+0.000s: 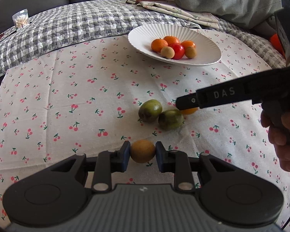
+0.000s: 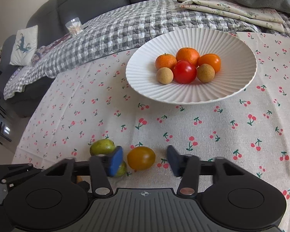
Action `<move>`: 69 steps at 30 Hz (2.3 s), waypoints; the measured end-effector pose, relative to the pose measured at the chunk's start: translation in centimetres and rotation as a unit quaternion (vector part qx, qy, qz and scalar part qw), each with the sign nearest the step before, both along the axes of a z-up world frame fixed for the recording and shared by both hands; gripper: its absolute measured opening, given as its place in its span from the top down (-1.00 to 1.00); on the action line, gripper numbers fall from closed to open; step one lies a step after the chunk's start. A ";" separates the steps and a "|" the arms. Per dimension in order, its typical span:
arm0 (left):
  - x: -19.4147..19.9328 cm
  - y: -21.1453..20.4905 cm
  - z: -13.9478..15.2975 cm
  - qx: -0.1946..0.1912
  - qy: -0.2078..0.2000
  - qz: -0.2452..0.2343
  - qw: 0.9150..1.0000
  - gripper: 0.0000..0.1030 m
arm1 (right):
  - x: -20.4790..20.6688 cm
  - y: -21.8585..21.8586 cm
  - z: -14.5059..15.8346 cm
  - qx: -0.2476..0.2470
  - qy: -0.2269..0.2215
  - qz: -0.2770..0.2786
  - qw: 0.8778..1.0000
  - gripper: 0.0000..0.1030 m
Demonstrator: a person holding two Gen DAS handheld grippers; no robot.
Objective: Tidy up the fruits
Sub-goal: 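Grasp a tan kiwi with the left tool while the right tool grasps a yellow tomato, then carry the kiwi and yellow tomato to the white bowl with both tools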
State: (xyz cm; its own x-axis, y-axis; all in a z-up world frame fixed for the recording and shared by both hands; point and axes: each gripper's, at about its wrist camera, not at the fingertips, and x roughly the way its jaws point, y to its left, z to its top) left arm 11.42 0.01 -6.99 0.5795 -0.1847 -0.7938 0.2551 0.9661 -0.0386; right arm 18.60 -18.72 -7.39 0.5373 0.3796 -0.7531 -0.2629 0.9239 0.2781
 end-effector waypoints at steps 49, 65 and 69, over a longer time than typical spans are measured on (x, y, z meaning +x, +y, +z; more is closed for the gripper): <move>2.0 1.6 5.3 -0.063 -0.093 0.059 0.992 0.49 | -2.4 -7.5 8.1 0.054 -0.071 -0.026 0.996 0.43; 5.0 -2.1 5.4 -0.039 -0.107 0.038 0.993 0.49 | -0.8 -10.7 8.6 0.047 -0.087 -0.064 0.993 0.43; 6.2 -2.6 5.4 -0.037 -0.112 0.040 0.992 0.49 | -0.5 -11.2 8.7 0.049 -0.089 -0.069 0.992 0.43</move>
